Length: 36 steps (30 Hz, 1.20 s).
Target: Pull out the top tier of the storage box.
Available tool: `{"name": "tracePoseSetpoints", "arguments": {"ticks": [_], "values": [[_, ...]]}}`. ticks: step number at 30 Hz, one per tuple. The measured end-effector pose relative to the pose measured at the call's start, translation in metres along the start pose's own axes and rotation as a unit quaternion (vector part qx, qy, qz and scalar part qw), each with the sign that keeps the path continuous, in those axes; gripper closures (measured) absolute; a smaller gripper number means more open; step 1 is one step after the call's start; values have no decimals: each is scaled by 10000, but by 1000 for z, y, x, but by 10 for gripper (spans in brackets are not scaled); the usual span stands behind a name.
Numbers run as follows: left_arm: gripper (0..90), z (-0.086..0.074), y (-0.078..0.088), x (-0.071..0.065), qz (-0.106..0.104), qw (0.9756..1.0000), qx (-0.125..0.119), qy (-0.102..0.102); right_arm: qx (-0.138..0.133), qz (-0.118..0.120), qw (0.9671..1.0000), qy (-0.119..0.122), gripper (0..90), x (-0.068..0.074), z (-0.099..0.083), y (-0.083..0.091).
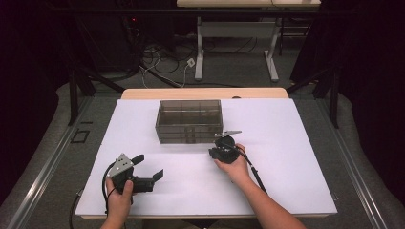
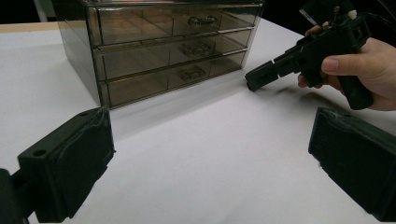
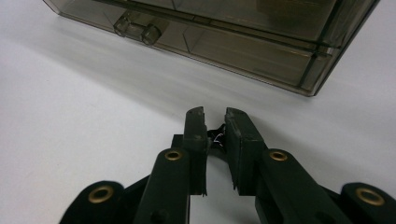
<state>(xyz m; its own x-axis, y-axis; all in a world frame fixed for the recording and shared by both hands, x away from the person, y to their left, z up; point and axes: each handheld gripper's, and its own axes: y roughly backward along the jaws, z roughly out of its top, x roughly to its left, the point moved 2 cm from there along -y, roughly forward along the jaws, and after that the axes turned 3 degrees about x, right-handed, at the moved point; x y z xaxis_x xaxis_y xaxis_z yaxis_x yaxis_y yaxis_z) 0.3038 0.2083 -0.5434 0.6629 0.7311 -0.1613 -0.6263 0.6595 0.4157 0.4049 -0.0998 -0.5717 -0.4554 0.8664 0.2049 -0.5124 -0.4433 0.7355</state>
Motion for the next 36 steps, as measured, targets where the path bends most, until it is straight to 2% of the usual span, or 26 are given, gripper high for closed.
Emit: {"name": "tracePoseSetpoints", "arguments": {"ticks": [2, 15, 20, 27, 33, 34, 36], "values": [[3, 0, 0, 0, 0, 10000, 0, -1, 51, -45, 10000, 13, 790, 0, 0, 2], [3, 0, 0, 0, 10, 10000, 5, 10, -52, -58, 10000, 3, 790, -7, 1, 12], [3, -1, 0, 0, 3, 10000, 5, 47, -145, -62, 9998, -88, 790, -16, -2, 18], [3, -1, -1, 0, 8, 10000, 17, 51, -109, -170, 9997, -143, 790, -26, -7, 25], [3, -1, -1, 0, 10, 10000, 13, 52, -198, -260, 9994, -149, 790, -38, -11, 36], [3, -1, -1, 1, 38, 10000, 23, -13, -233, -289, 9991, -186, 790, -41, -13, 40], [3, -1, -1, 0, 17, 10000, 24, -3, -256, -299, 9990, -229, 790, -44, -15, 44]]}}
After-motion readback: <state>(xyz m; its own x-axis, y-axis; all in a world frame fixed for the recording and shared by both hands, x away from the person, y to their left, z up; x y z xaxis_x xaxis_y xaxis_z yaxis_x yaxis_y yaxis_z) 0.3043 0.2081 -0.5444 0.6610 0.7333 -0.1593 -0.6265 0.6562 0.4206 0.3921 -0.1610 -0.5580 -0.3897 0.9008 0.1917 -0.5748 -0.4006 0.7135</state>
